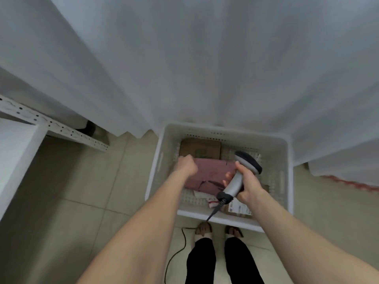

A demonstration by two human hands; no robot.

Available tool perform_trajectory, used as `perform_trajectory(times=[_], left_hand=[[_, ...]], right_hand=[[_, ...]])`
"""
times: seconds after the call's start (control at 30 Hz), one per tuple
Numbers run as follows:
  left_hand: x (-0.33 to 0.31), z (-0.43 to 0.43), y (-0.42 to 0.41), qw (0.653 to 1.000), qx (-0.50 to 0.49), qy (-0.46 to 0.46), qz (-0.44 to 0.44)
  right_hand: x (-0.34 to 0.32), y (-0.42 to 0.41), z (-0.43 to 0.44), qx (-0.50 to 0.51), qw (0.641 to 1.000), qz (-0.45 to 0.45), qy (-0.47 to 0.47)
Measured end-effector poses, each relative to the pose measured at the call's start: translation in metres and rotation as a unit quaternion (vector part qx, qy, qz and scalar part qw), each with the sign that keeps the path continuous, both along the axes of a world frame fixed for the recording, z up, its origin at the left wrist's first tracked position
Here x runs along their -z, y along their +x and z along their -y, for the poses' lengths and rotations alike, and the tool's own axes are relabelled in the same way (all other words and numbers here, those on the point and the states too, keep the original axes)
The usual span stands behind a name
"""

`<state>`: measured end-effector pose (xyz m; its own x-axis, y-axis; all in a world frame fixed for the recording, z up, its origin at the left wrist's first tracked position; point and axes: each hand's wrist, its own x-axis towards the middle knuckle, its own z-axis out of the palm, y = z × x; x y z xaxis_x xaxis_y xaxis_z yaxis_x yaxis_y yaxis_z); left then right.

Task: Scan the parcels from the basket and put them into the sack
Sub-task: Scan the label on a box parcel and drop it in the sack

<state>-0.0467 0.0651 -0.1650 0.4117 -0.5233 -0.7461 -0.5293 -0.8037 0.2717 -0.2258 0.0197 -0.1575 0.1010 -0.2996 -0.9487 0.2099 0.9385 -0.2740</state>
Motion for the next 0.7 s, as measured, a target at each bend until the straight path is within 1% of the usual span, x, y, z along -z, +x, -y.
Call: perform_trajectory(times=[0.13, 0.2, 0.33, 0.4, 0.47, 0.5, 0.6, 0.7], left_hand=[[0.079, 0.017, -0.037, 0.998, -0.004, 0.015, -0.054], [0.115, 0.022, -0.062, 0.995, -0.015, 0.029, -0.099], [0.180, 0.025, -0.106, 0.986, -0.014, 0.048, -0.158], [0.209, 0.025, -0.119, 0.983, -0.020, 0.056, -0.175], [0.238, 0.024, -0.131, 0.974, -0.055, 0.051, -0.213], [0.250, 0.023, -0.135, 0.971, -0.065, 0.051, -0.223], [0.284, 0.021, -0.147, 0.965, -0.079, 0.046, -0.247], [0.309, 0.020, -0.153, 0.961, -0.100, 0.062, -0.249]], right_hand=[[0.074, -0.030, 0.013, -0.004, 0.998, -0.051, 0.032], [0.110, -0.051, 0.019, -0.019, 0.995, -0.084, 0.042], [0.179, -0.100, 0.029, -0.046, 0.983, -0.178, 0.025], [0.209, -0.121, 0.032, -0.053, 0.979, -0.198, 0.022], [0.236, -0.137, 0.032, -0.073, 0.977, -0.197, 0.031], [0.247, -0.141, 0.031, -0.100, 0.977, -0.181, 0.044], [0.278, -0.147, 0.026, -0.198, 0.971, -0.100, 0.091], [0.306, -0.148, 0.023, -0.201, 0.973, -0.075, 0.081]])
